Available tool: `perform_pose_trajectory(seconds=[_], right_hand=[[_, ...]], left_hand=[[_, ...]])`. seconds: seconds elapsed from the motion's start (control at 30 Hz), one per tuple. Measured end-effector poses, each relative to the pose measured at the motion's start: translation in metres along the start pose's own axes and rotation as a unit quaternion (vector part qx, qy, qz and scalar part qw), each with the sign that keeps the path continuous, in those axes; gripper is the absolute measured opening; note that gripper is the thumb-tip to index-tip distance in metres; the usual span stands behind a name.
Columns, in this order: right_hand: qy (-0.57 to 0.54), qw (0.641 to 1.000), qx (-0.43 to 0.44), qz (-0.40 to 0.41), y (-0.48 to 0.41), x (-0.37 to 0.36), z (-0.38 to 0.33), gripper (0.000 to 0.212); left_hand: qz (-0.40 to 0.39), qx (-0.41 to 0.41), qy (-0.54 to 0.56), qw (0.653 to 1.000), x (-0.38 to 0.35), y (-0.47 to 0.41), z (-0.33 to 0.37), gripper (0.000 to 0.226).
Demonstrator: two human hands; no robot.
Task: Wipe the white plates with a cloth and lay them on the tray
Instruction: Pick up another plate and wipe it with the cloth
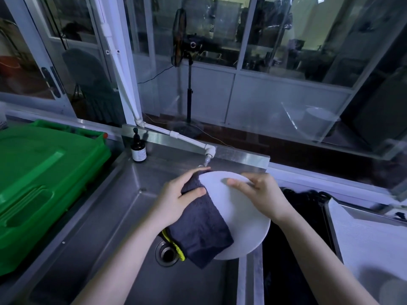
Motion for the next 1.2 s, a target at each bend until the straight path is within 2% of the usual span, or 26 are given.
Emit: perform_pose_trajectory(seconds=[0.07,0.1,0.17,0.27,0.33,0.43,0.5,0.57,0.63,0.7,0.77,0.8,0.9,1.0,1.1,1.13,1.2], right_hand=[[-0.127,0.985,-0.051,0.101,0.012,0.003,0.019,0.047],[-0.205,0.964,-0.077,0.151,0.018,0.001,0.030,0.049],[-0.280,0.933,-0.110,0.199,0.027,-0.009,0.047,0.040],[-0.216,0.957,-0.100,0.166,0.029,-0.011,0.048,0.025],[-0.140,0.979,-0.075,0.127,0.024,-0.004,0.039,0.031],[-0.023,1.000,-0.016,0.012,0.011,-0.012,0.019,0.050],[-0.011,0.999,0.012,-0.033,0.006,-0.016,0.009,0.051],[-0.036,0.999,-0.005,0.001,0.006,-0.007,0.011,0.053],[-0.114,0.986,-0.048,0.107,0.013,0.003,0.024,0.051],[-0.251,0.937,-0.090,0.228,0.022,-0.004,0.041,0.033],[-0.329,0.894,-0.115,0.282,0.029,-0.021,0.053,0.020],[-0.330,0.896,-0.121,0.270,0.030,-0.027,0.055,0.019],[-0.233,0.954,-0.092,0.167,0.027,-0.016,0.050,0.025],[-0.132,0.990,-0.016,0.049,0.014,0.006,0.023,0.013],[0.021,0.996,0.013,-0.081,-0.006,-0.007,-0.003,0.014],[0.074,0.992,0.022,-0.100,-0.009,-0.014,-0.007,0.016],[0.123,0.988,0.037,-0.085,-0.011,-0.021,-0.008,0.019]], left_hand=[[0.088,0.034,0.076,0.993,0.002,0.010,-0.016,0.043],[0.118,0.053,0.120,0.984,0.000,0.014,-0.025,0.040],[0.129,0.078,0.160,0.975,-0.003,0.018,-0.038,0.038],[0.098,0.076,0.125,0.984,0.000,0.014,-0.036,0.043],[0.059,0.052,0.057,0.995,0.006,0.005,-0.024,0.051],[-0.063,0.017,-0.066,0.996,-0.006,-0.010,-0.006,0.051],[-0.096,0.010,-0.094,0.991,-0.012,-0.013,-0.002,0.051],[-0.046,0.005,-0.048,0.998,-0.006,-0.012,-0.005,0.050],[0.056,0.021,0.052,0.997,0.001,-0.005,-0.015,0.043],[0.164,0.053,0.149,0.974,-0.001,0.006,-0.030,0.032],[0.217,0.086,0.186,0.954,-0.008,0.014,-0.041,0.024],[0.221,0.094,0.191,0.952,-0.009,0.016,-0.044,0.024],[0.194,0.078,0.156,0.966,0.004,0.014,-0.046,0.032],[0.077,0.019,0.043,0.996,0.012,0.002,-0.028,0.051],[-0.067,0.000,-0.054,0.996,-0.007,-0.013,-0.007,0.057],[-0.079,0.003,-0.069,0.994,-0.011,-0.015,-0.004,0.056],[-0.058,0.010,-0.076,0.995,-0.014,-0.010,-0.001,0.054]])
Point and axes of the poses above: each hand's wrist, its own y-axis away from the middle knuckle, its own x-axis out of the back of the hand, z = x × y, the point moved 6 cm from there along -y, towards the middle knuckle, and after that the axes turned 11 degrees about -z, right-handed, at the moved point
